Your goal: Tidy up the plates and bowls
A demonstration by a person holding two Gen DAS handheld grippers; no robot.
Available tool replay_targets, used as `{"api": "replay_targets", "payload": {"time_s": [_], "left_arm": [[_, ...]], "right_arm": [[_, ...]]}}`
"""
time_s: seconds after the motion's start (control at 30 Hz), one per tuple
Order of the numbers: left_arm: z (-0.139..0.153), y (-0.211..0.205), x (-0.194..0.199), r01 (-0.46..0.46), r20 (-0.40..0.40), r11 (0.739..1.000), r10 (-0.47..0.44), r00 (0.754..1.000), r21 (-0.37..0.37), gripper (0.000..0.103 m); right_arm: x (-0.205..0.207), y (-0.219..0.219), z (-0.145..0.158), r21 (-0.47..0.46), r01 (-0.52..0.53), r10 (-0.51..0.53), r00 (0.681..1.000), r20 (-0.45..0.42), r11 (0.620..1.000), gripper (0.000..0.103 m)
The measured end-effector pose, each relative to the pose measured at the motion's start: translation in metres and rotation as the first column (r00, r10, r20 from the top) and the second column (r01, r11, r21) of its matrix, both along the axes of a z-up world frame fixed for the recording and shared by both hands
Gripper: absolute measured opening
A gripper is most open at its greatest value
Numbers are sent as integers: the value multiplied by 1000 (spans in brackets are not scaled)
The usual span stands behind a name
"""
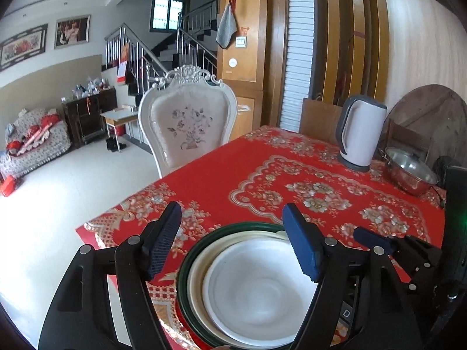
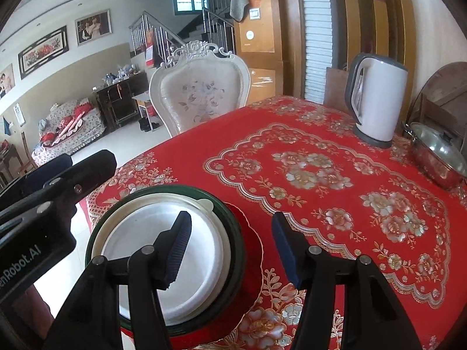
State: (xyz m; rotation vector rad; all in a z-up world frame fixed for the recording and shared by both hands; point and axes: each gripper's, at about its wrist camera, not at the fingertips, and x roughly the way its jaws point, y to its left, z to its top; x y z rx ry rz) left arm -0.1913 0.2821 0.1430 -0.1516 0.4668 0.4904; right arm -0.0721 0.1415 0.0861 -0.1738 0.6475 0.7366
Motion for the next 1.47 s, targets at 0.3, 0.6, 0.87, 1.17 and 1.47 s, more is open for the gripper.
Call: {"api": "replay_targets", "payload": {"time_s": [0.3,0.6,0.87,1.17,1.47], "left_arm": [[2,3,2,31,-4,999,-31,1000,-29,73],[4,5,1,35,-15,999,-35,999,-26,73],[5,5,-1,45,-10,999,-45,999,-23,73],[5,3,-2,44,14,999,-44,999,-4,73],[4,2,-3,31,14,999,-31,999,-7,73]], "right_arm": [[-3,-4,3,9,-4,4,1000,8,1000,57],[-7,-4,4,20,-19,19,1000,17,1000,58],[-8,-2,1,3,-23,23,1000,5,1000,58],[-6,-6,-1,10,-11,11,1000,-14,1000,58],[-5,-9,-1,15,-8,9,1000,-20,1000,58]]}}
